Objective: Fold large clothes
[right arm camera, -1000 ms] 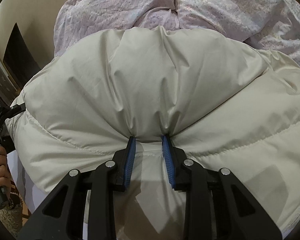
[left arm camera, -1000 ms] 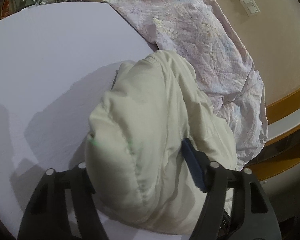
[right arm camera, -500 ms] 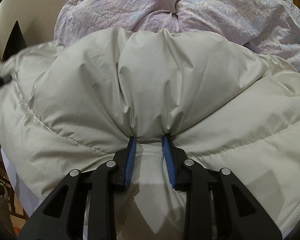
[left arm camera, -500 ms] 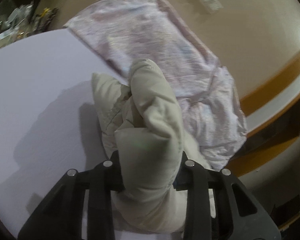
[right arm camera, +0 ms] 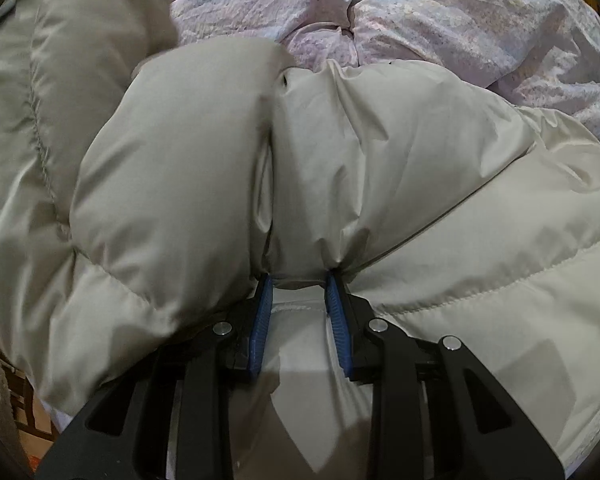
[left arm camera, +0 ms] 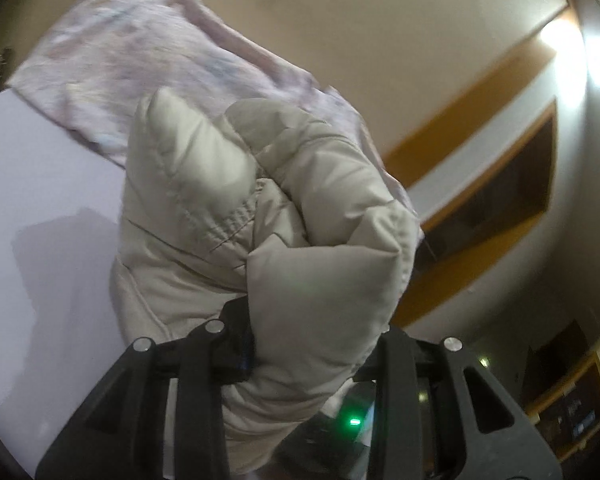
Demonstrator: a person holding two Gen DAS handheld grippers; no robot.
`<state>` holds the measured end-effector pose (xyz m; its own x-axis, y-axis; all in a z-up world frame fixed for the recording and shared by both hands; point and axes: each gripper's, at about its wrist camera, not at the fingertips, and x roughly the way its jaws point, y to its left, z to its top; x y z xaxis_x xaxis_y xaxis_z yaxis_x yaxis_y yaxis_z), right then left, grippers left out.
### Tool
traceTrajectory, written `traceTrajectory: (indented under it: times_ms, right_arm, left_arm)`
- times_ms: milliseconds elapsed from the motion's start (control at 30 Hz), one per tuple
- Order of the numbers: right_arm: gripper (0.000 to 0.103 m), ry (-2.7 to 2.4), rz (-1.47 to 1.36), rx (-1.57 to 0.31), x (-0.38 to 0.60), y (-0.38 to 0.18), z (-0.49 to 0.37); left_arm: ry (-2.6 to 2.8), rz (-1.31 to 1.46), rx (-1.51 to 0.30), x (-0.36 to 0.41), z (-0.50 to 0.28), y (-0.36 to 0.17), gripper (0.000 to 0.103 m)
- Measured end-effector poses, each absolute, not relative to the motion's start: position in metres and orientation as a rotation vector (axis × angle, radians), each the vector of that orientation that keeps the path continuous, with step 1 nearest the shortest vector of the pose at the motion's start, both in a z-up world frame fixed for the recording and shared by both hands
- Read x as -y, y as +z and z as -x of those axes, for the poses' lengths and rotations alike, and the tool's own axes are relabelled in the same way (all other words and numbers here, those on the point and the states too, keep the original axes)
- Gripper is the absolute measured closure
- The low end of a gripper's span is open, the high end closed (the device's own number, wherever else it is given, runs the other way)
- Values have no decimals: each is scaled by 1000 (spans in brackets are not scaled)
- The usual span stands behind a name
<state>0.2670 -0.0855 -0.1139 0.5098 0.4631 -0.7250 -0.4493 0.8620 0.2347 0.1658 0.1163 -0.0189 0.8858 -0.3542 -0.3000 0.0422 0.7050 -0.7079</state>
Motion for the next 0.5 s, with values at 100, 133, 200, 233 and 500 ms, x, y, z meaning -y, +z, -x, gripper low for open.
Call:
traceTrajectory:
  times_ms: [100, 133, 200, 233, 500]
  right_arm:
    - [73, 568, -55, -872, 90, -115, -268]
    - [73, 573, -61, -867, 91, -115, -268]
    - [73, 583, -76, -862, 95, -114, -267]
    - [73, 586, -84, -863, 98, -112, -267]
    - [73, 602, -147, -816, 141, -102, -246]
  left_arm:
    - [-278, 729, -458, -89, -178, -14, 70]
    - [-287, 716, -469, -78, -183, -12, 70]
    - [-292, 702, -478, -67, -188, -12, 69]
    - [-294, 694, -485, -60, -193, -13, 69]
    - [-332, 658, -532, -23, -208, -20, 69]
